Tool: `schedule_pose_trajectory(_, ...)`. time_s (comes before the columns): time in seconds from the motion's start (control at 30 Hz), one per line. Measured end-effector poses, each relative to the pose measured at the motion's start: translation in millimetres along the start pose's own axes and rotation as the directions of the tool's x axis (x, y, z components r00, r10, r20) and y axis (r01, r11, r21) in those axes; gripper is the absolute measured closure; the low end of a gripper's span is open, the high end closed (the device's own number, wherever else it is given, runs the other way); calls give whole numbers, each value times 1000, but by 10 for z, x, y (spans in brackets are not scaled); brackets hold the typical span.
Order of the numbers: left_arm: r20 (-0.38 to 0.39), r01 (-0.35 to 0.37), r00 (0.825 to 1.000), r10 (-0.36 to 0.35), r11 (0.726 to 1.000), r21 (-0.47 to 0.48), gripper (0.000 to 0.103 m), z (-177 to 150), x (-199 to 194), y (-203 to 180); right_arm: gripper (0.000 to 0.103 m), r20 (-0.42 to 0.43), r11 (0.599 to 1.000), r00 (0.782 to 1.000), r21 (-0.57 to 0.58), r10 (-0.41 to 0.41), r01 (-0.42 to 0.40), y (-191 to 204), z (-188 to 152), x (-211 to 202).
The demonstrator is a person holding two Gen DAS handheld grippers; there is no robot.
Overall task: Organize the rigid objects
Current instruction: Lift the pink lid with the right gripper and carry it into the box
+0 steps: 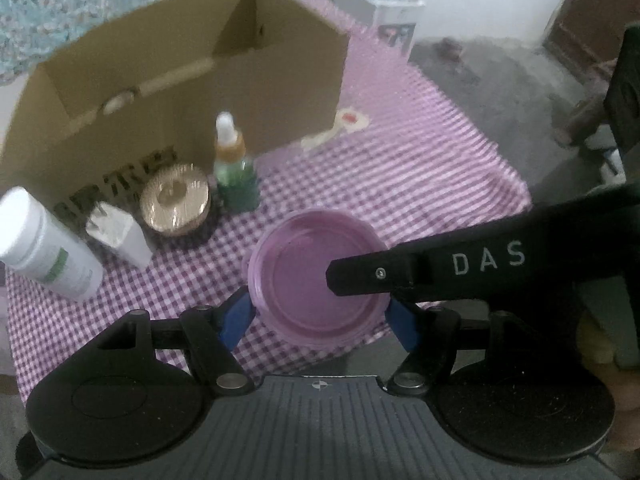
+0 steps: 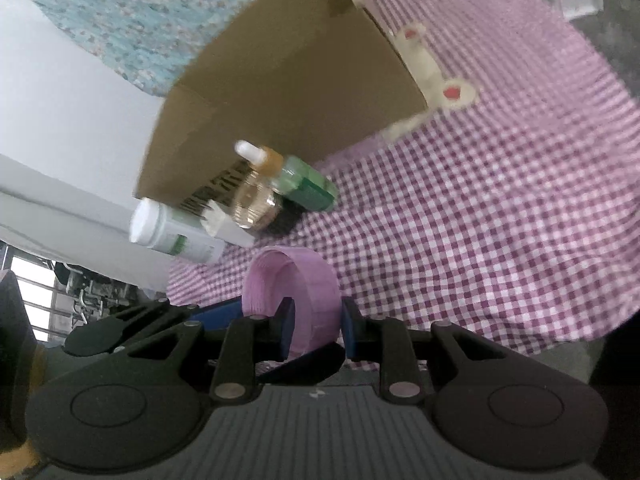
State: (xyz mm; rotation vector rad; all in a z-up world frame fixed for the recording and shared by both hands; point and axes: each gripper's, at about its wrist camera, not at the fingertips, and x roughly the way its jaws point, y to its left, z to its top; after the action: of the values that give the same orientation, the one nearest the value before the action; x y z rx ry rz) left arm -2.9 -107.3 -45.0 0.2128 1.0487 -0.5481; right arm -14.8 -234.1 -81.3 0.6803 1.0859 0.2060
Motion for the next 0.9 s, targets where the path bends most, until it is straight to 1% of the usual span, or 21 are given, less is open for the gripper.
schedule_pose_trajectory(0.1, 51, 13, 999, -14, 1000, 8, 32, 58, -190, -66, 77, 54, 999, 999, -38, -4, 6, 133, -21, -222)
schedule_pose_trajectory(0.23, 132, 16, 991, -20, 999, 28, 32, 172, -472, -142, 78, 139, 996, 990, -90, -6, 18, 331, -7, -533)
schedule_pose_trajectory(0.37, 205, 5, 979, -14, 999, 45, 32, 327, -659, -192, 77, 213, 990, 977, -138, 8, 22, 490, 111, -793)
schedule_pose_trajectory(0.53, 266, -24, 964, 14, 999, 35, 32, 555, -821, -125, 78, 265, 980, 963, -199, 47, 7, 675, 340, -947)
schedule_pose_trajectory(0.63, 295, -46, 955, 41, 999, 9, 32, 713, -898, 2, 78, 268, 971, 960, -240, 81, -15, 795, 543, -941)
schedule_pose_trajectory(0.73, 297, -69, 952, 74, 997, -30, 32, 850, -896, 167, 78, 247, 960, 961, -275, 125, -54, 892, 805, -830)
schedule_pose_trajectory(0.8, 289, -79, 953, 93, 995, -60, 32, 918, -878, 280, 78, 220, 956, 964, -283, 148, -82, 928, 959, -732)
schedule_pose_trajectory(0.9, 256, -84, 960, 109, 991, -109, 32, 1084, -776, 489, 78, 160, 951, 971, -282, 176, -126, 998, 1211, -518)
